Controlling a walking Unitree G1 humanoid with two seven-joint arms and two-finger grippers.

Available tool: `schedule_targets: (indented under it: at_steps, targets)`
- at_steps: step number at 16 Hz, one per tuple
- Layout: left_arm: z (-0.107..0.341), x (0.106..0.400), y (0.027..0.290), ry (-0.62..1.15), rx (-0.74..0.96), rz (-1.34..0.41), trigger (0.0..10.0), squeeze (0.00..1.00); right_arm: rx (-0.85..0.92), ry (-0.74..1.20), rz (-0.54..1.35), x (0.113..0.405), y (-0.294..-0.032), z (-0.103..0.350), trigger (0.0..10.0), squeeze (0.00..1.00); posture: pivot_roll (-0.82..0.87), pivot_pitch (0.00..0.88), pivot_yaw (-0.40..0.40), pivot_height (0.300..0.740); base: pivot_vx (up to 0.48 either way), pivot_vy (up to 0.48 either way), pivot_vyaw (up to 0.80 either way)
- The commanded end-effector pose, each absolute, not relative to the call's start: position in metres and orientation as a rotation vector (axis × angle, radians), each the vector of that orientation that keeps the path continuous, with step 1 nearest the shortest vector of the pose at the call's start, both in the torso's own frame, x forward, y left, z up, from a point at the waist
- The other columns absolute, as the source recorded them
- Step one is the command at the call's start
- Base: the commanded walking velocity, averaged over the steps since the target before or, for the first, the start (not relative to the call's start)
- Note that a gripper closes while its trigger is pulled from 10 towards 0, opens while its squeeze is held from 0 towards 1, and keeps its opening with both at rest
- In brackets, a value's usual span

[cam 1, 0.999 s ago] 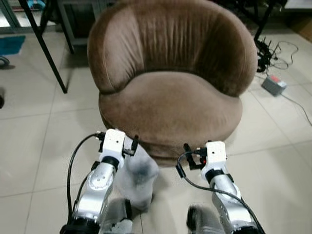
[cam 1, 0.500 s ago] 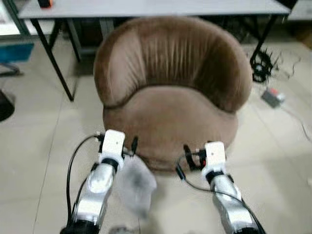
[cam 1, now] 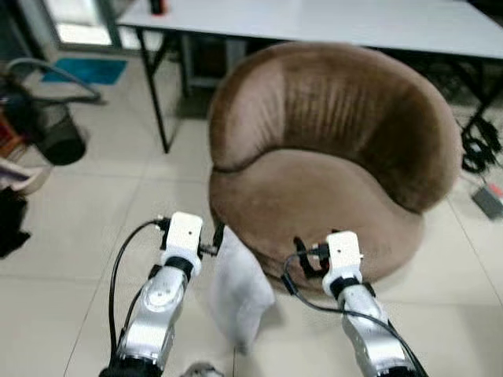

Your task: Move the pillow to the sofa from floor

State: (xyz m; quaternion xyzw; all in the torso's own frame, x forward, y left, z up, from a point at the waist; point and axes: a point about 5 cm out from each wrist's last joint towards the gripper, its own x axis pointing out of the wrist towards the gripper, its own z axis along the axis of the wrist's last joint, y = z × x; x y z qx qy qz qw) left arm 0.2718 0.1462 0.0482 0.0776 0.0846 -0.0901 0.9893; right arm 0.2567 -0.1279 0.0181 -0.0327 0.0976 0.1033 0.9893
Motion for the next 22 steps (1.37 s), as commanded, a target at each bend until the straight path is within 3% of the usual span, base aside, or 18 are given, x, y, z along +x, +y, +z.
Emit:
schedule_targets:
  at_steps: [1,3,4,5,6,10,12,13,22]
  targets:
    - [0.048,0.272,0.145,0.174,0.167,-0.186,10.0,0.0,-0.09,0.205,0.203,0.257,-0.13,0.017,10.0,0.0,0.09,0.025,-0.046,0.74,0.0,0.0,0.0]
    - [0.048,0.271,0.145,0.175,0.165,-0.187,10.0,0.0,-0.099,0.213,0.206,0.257,-0.13,0.015,10.0,0.0,0.09,0.025,-0.046,0.74,0.0,0.0,0.0]
    - [0.047,0.271,0.144,0.176,0.166,-0.187,10.0,0.0,-0.088,0.189,0.204,0.256,-0.131,0.017,10.0,0.08,0.09,0.028,-0.046,0.74,0.0,0.0,0.8]
    - [0.047,0.271,0.144,0.177,0.166,-0.187,10.0,0.0,-0.091,0.182,0.201,0.256,-0.132,0.018,10.0,0.24,0.09,0.028,-0.046,0.74,0.0,0.0,0.76]
    - [0.047,0.271,0.143,0.176,0.166,-0.188,10.0,0.0,-0.098,0.185,0.192,0.255,-0.133,0.017,10.0,0.27,0.09,0.032,-0.044,0.74,0.0,0.0,0.68]
    - [0.05,0.276,0.145,0.157,0.171,-0.174,10.0,0.0,-0.098,0.189,0.187,0.255,-0.135,0.017,10.0,0.27,0.07,0.034,-0.043,0.74,0.0,0.0,0.67]
    - [0.051,0.277,0.145,0.154,0.172,-0.172,10.0,0.0,-0.096,0.187,0.173,0.254,-0.136,0.017,10.0,0.1,0.07,0.036,-0.042,0.74,0.0,0.0,0.31]
    - [0.052,0.277,0.145,0.149,0.165,-0.177,10.0,0.0,-0.095,0.195,0.164,0.254,-0.137,0.016,10.0,0.06,0.07,0.036,-0.041,0.74,0.0,0.0,0.0]
    - [0.052,0.282,0.145,0.17,0.222,-0.213,10.0,0.0,-0.105,0.189,0.182,0.252,-0.132,0.015,10.0,0.06,0.07,0.043,-0.037,0.74,0.457,0.0,0.0]
